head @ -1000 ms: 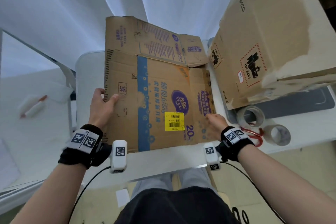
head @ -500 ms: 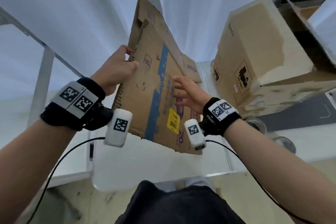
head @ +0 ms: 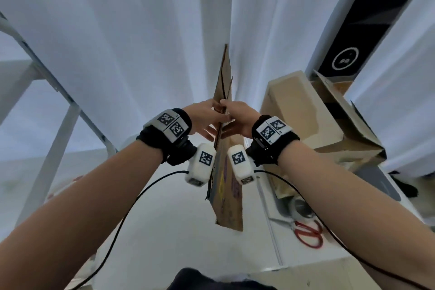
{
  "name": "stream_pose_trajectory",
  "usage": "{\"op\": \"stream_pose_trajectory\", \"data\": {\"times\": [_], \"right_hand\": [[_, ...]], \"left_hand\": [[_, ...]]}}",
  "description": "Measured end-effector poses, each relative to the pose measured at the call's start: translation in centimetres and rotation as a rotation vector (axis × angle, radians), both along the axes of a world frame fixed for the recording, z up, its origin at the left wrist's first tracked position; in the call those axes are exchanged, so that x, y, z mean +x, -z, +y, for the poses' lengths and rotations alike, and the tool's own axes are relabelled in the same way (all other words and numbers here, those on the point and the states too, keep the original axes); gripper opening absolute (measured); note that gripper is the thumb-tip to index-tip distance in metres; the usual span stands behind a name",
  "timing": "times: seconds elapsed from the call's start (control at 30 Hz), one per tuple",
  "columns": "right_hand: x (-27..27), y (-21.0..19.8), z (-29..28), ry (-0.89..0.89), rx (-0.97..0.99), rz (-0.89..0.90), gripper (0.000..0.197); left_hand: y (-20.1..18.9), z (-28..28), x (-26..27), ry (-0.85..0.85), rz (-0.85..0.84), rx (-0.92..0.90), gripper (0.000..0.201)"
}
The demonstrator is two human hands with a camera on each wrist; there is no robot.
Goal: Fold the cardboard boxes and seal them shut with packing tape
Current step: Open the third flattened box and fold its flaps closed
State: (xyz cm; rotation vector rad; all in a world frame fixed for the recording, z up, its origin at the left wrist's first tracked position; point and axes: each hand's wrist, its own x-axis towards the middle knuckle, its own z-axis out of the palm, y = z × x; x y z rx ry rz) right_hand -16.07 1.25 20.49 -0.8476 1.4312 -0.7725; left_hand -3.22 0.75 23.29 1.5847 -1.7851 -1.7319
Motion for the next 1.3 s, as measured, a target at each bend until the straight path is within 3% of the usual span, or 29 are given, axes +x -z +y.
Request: {"op": "stream_pose_trajectory", "data": {"times": [0.2, 0.37, 0.6, 0.77, 0.8, 1.03, 1.2, 1.3], "right_hand": [[-0.8, 0.9, -0.2, 0.074, -0.001, 0.083, 0.031], [-1.9, 1.4, -0.6, 0.144, -0.047, 0.156, 0.026], [-2.3, 3.7, -2.5, 0.2, -0.116, 0.395, 0.015], [-3.1, 3.8, -2.6, 0.288, -0.115, 0.512, 0.019], [-3.2, 3.5, -2.2, 0.284, -0.12, 0.532, 0.02], [-3.1, 0.4, -0.9, 0.167, -0.107, 0.488, 0.057], [-4.0, -2.1, 0.0, 0.368, -0.167, 0.383, 0.068], [-4.5, -2.0, 1.3, 0.456, -0.158, 0.314, 0.065]], "left_hand": [[1.7, -0.1, -0.7, -0.01, 0.092, 0.085, 0.055], [2.4, -0.8, -0.7, -0.027, 0.121, 0.105, 0.053], [2.4, -1.6, -1.2, -0.066, -0.143, -0.2, 0.041], [3.1, -2.2, 0.6, -0.01, -0.35, -0.104, 0.005], [3.3, -2.4, 1.0, -0.013, -0.364, -0.117, 0.005], [1.6, -3.5, 2.1, -0.023, -0.292, -0.184, 0.014], [-1.8, -5.6, 5.9, -0.124, -0.336, -0.278, 0.019], [-2.7, -6.8, 8.6, -0.202, -0.38, -0.305, 0.015]]}}
